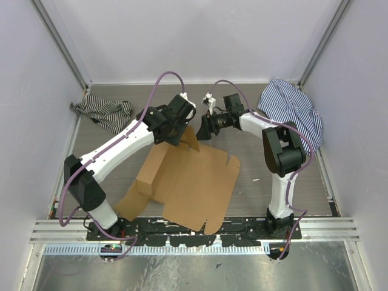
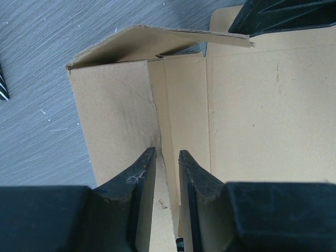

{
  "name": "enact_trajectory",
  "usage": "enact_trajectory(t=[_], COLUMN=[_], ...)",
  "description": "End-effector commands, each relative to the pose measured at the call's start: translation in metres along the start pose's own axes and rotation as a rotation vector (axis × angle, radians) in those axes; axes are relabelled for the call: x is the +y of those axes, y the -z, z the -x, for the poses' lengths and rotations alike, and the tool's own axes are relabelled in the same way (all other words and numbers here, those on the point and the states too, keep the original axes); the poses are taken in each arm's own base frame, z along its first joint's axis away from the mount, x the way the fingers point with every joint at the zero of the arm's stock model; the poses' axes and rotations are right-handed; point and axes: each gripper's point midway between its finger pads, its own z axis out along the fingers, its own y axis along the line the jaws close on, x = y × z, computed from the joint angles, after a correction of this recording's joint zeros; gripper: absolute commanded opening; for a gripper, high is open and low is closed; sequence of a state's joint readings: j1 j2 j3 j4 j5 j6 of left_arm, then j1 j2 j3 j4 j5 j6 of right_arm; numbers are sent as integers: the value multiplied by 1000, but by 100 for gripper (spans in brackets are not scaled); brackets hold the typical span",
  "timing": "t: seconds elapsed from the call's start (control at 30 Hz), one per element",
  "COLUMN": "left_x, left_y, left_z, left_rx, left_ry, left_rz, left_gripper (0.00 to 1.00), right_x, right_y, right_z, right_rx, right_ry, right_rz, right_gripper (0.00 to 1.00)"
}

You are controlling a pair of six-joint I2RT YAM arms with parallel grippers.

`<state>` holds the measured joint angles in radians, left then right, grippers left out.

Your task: Fold the paper box

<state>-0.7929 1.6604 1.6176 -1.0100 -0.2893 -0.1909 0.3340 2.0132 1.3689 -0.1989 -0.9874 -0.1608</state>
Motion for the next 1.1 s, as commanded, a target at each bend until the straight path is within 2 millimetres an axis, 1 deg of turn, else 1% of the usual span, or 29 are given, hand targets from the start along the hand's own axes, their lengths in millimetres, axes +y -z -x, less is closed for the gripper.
enact_trajectory(t=[0.0, 0.07, 0.2, 0.4, 0.67, 0.77, 1.07], left_x=[-2, -2, -2, -3, -6, -6, -6], left_y=[-2, -2, 0, -1, -3, -4, -1], left_z=[-5, -4, 0, 1, 1, 3, 6], left_rx=[9, 6, -3, -2, 2, -4, -8], left_ry=[-2, -2, 2, 2, 4, 6, 5], left_rz=[-7, -7, -9, -12, -22, -25, -25], left_gripper=[31, 30, 29, 28, 27, 27, 27], right_x=[24, 32, 39, 50, 42, 45, 51], right_y=[14, 16, 18, 5, -8, -14, -36], right_z=[42, 42, 40, 36, 54, 58, 58], right_rx=[-95, -104, -131, -126, -162, -174, -185], right_ry=[180, 213, 278, 379, 406, 424, 442], right_rz=[23, 45, 55, 66, 42, 45, 70], right_gripper=[73, 73, 75, 76, 76, 76, 74])
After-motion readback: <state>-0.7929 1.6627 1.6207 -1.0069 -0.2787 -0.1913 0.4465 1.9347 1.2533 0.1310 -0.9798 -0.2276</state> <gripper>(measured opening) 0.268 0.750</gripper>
